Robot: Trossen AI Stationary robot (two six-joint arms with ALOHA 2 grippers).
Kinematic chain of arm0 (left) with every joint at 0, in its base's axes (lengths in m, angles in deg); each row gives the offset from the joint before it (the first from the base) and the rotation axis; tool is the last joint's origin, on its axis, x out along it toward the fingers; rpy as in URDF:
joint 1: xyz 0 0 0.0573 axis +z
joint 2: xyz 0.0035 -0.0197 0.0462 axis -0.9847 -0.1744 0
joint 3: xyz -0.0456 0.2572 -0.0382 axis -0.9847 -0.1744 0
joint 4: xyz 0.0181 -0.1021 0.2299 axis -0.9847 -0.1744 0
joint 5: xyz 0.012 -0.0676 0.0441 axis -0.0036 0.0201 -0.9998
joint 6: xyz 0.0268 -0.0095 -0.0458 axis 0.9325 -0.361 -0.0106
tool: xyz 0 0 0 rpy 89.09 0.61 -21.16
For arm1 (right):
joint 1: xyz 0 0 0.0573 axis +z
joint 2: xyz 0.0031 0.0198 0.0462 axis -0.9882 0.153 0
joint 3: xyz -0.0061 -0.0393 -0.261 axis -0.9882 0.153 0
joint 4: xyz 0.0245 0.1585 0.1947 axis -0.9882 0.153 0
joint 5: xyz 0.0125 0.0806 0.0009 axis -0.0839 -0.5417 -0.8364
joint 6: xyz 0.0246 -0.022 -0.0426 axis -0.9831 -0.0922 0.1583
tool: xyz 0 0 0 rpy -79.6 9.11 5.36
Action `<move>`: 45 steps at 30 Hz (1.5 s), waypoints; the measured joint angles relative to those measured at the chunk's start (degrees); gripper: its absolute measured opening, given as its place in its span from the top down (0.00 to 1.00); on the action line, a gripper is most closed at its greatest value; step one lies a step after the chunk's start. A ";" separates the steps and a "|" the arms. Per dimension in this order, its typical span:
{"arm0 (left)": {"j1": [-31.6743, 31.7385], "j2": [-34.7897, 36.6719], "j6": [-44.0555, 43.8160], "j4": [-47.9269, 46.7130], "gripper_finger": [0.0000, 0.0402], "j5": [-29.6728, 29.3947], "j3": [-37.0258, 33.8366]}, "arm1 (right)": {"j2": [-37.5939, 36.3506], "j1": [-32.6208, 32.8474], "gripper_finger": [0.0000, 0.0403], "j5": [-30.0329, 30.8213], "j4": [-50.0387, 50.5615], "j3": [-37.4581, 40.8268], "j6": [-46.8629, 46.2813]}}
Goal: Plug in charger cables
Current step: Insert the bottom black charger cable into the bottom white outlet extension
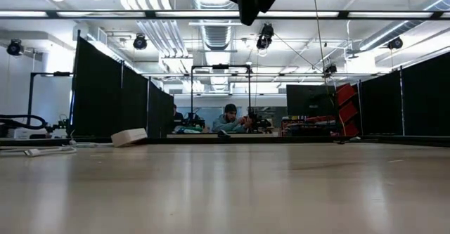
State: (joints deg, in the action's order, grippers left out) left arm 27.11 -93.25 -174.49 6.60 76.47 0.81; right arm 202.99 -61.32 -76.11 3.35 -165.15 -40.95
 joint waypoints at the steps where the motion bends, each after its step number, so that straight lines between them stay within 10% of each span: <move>1: 0.00 0.30 -0.80 -0.40 1.00 -0.10 -0.08 | 0.00 0.17 0.74 0.00 0.14 0.00 0.01; 16: 0.00 4.03 -4.35 -12.03 1.00 -6.20 6.95 | -0.02 1.38 0.85 0.01 2.41 0.00 -2.67; 38: 0.01 -0.51 20.68 -1.13 1.00 -74.67 12.40 | -0.24 6.82 0.92 0.70 9.95 8.95 -16.87; 45: 1.00 -3.48 34.48 5.90 1.00 -80.27 12.39 | -0.24 9.70 0.89 0.90 10.36 12.31 -34.27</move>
State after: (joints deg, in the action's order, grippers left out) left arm 28.11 -96.72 -140.01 12.50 -3.80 13.20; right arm 202.75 -51.62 -75.22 13.71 -152.84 -75.21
